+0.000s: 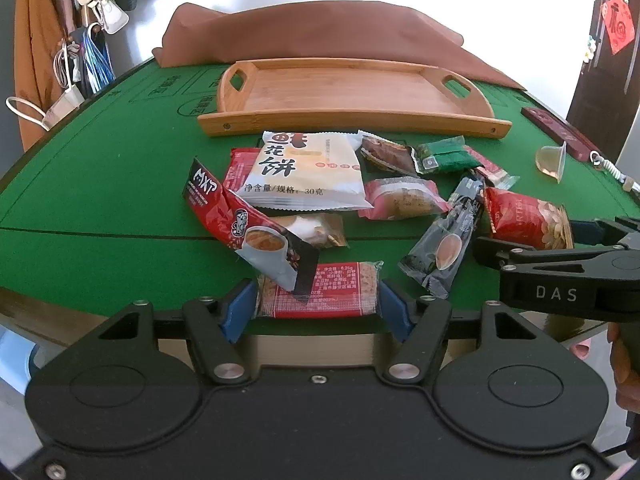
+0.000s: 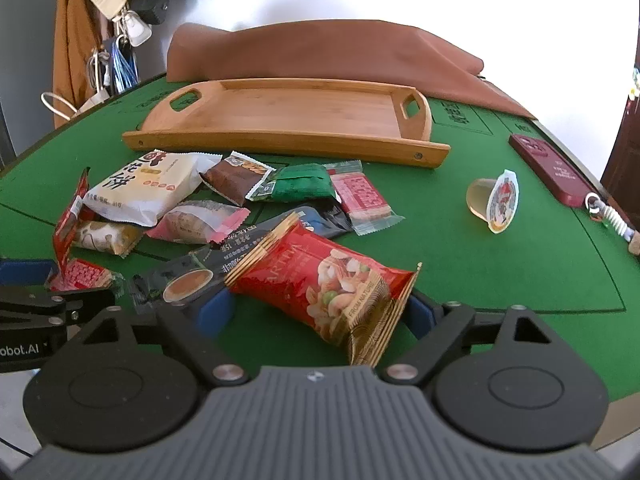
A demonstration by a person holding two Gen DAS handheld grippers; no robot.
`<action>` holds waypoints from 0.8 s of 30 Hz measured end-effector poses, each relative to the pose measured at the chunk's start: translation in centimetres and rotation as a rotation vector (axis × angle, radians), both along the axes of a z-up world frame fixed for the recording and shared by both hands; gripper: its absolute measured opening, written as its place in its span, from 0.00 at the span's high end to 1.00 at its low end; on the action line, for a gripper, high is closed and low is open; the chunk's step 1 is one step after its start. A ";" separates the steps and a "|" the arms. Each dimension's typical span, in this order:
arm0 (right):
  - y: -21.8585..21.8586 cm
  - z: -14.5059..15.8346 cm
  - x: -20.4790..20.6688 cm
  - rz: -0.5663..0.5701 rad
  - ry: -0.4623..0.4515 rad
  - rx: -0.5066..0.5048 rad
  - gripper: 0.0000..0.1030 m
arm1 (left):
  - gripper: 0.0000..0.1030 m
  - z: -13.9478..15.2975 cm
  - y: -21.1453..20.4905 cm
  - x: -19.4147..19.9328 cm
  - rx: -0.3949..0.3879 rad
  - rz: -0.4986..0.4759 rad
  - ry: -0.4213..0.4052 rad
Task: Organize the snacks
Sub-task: 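Grasp the red-and-white wafer packet with the left tool while the right tool grasps the red nut bag, then carry the wafer packet and nut bag onto the wooden tray with both tools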
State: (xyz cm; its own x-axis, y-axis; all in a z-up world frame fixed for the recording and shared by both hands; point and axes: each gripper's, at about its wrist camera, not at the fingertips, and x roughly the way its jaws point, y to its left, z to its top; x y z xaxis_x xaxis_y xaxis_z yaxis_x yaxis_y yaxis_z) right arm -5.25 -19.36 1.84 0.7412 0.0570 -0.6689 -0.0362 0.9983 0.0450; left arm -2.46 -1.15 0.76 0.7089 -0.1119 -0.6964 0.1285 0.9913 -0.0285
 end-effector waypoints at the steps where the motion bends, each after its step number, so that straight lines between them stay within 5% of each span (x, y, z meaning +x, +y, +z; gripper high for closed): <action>1: -0.1 0.1 0.0 -0.002 -0.001 0.006 0.16 | 0.37 0.1 0.0 0.0 -0.005 -0.001 0.001; 24: -1.3 2.8 0.8 -0.035 -0.084 0.039 0.17 | 0.38 4.4 -1.2 -0.7 -0.088 -0.106 -0.135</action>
State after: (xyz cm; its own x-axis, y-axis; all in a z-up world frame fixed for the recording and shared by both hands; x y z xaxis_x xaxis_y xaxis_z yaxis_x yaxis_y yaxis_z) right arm -4.48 -20.64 4.60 0.7967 0.0548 -0.6018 -0.0065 0.9966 0.0821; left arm -3.17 -2.35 5.21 0.7760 -0.2472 -0.5803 0.2405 0.9665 -0.0900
